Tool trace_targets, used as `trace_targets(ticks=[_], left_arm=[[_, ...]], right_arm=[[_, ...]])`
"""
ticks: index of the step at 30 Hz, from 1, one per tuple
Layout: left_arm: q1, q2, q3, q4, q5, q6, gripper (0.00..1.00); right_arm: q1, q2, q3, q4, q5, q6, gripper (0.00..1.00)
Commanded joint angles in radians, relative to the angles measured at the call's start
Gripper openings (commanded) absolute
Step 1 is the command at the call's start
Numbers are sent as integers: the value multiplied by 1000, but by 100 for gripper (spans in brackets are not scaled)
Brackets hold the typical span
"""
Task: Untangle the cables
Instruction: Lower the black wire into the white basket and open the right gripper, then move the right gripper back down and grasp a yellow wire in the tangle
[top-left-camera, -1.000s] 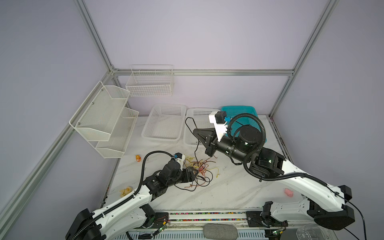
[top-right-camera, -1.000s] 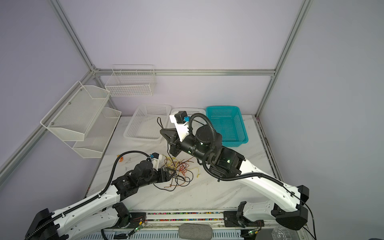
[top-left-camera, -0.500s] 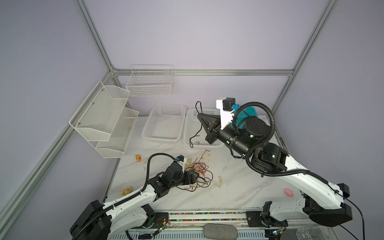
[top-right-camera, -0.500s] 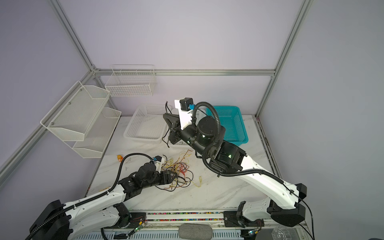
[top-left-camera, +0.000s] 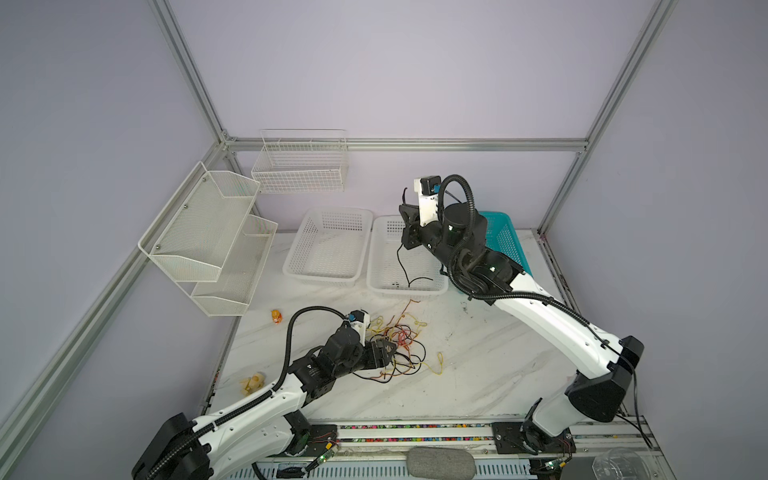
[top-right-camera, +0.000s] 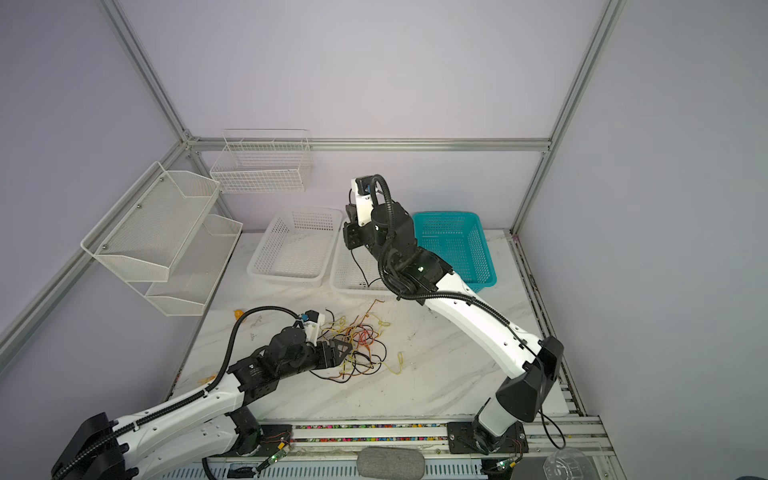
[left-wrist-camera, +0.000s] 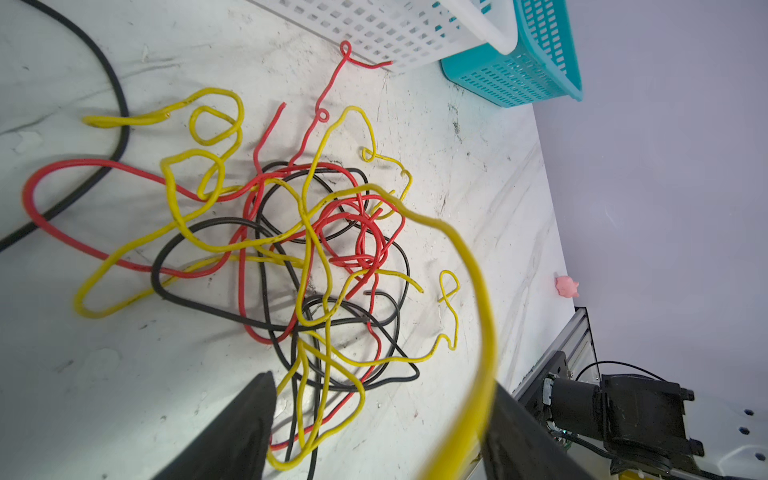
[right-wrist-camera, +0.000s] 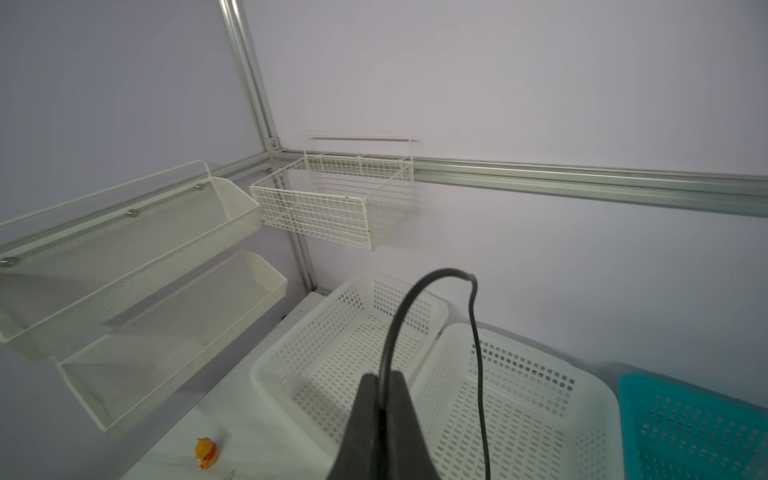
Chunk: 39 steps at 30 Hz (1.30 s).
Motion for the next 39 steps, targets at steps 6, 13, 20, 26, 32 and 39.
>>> trace_targets(ticks=[6,13,20,26,32,39], left_arm=[[0,-115,-21,-98,-83,19,77],[0,-152,-23,-128,-115,18,78],[-1,-173,9,-192,-169,52,79],[0,-173,21,-201,-183,61,79],[1,-178,37,-229,-208,74,79],[2,-245,38,-278,-264,78,80]], right_arm=[[-105,138,25,93,-71,23,0],[-142,232,-74,110,-106,104,0],[-145,263,-112,29,-119,196,14],[-145,182,-180,-7,-137,265,36],[-140,54,-317,-8,-231,307,43],[-8,-159,-626,84,-377,243,49]])
